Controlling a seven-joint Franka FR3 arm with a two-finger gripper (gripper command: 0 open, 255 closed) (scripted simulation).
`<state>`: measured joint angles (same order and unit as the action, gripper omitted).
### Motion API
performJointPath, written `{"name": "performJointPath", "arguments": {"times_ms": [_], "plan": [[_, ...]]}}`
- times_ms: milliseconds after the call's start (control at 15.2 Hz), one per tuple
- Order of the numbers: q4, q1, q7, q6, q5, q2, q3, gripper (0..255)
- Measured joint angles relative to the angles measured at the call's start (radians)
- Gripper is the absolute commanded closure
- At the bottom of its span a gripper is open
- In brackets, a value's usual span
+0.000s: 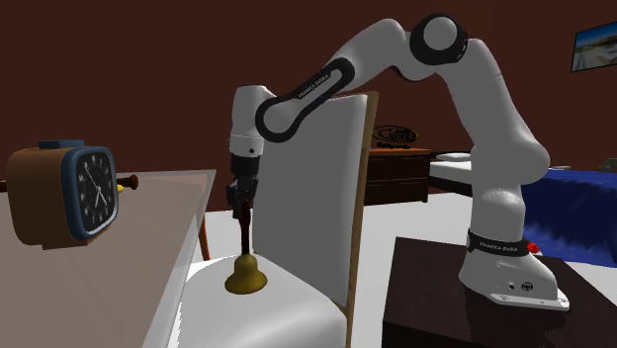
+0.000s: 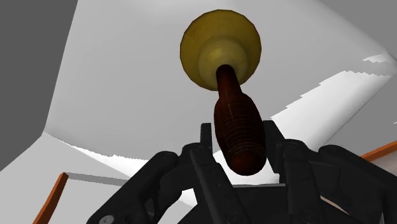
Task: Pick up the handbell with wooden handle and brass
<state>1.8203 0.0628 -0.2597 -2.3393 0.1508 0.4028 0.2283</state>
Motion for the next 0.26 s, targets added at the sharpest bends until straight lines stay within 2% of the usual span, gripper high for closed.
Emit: {"name": "performJointPath", "arguments": {"times_ms": [264], "plan": [[-0.010, -0.002, 0.005, 0.038, -0.010, -0.029, 0.005, 255]]}}
